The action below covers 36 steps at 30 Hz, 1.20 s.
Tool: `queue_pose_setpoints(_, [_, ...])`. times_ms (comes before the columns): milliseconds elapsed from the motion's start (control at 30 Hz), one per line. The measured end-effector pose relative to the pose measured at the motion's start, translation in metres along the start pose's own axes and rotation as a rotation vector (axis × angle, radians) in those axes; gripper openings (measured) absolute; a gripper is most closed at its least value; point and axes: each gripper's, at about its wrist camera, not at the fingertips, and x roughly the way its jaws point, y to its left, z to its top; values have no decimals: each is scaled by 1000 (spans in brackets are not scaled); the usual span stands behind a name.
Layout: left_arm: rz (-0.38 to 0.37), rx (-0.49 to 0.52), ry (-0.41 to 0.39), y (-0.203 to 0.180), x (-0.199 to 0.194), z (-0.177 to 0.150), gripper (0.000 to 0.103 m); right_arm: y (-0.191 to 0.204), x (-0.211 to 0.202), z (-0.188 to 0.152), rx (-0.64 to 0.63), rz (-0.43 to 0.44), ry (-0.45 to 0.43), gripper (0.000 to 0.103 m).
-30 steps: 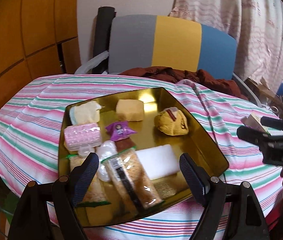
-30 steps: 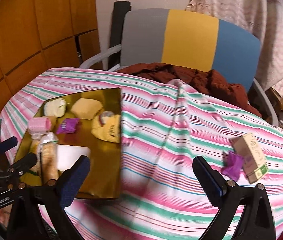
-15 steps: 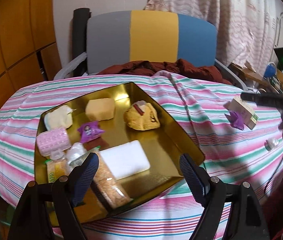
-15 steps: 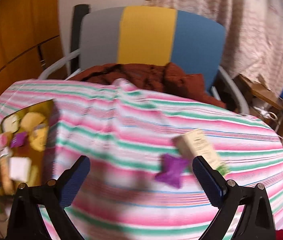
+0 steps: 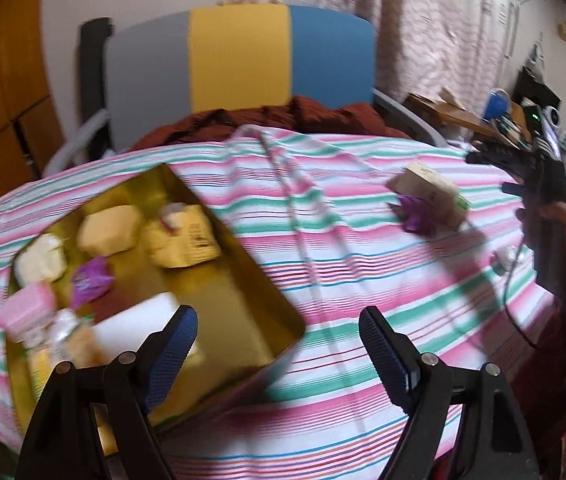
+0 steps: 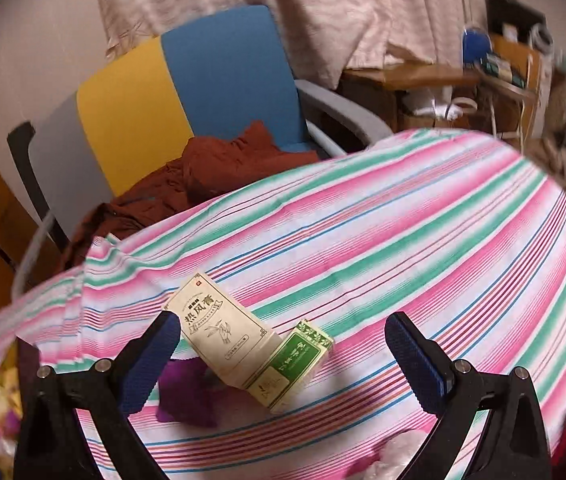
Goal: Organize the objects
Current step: 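Withdraw both grippers from the tray toward the remaining items, then grasp the purple packet with the left gripper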
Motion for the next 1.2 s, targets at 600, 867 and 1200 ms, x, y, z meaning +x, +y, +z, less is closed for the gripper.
queue_pose_setpoints(600, [-185, 128, 97, -114, 103, 62, 81, -26, 5, 6, 206, 118, 40, 103])
queue_pose_setpoints(867, [-202, 141, 122, -145, 151, 95, 78, -21, 6, 6, 183, 139, 51, 103])
queue_pose_setpoints(1200, [-176, 139, 193, -164, 212, 107, 48, -17, 15, 5, 162, 133, 79, 103])
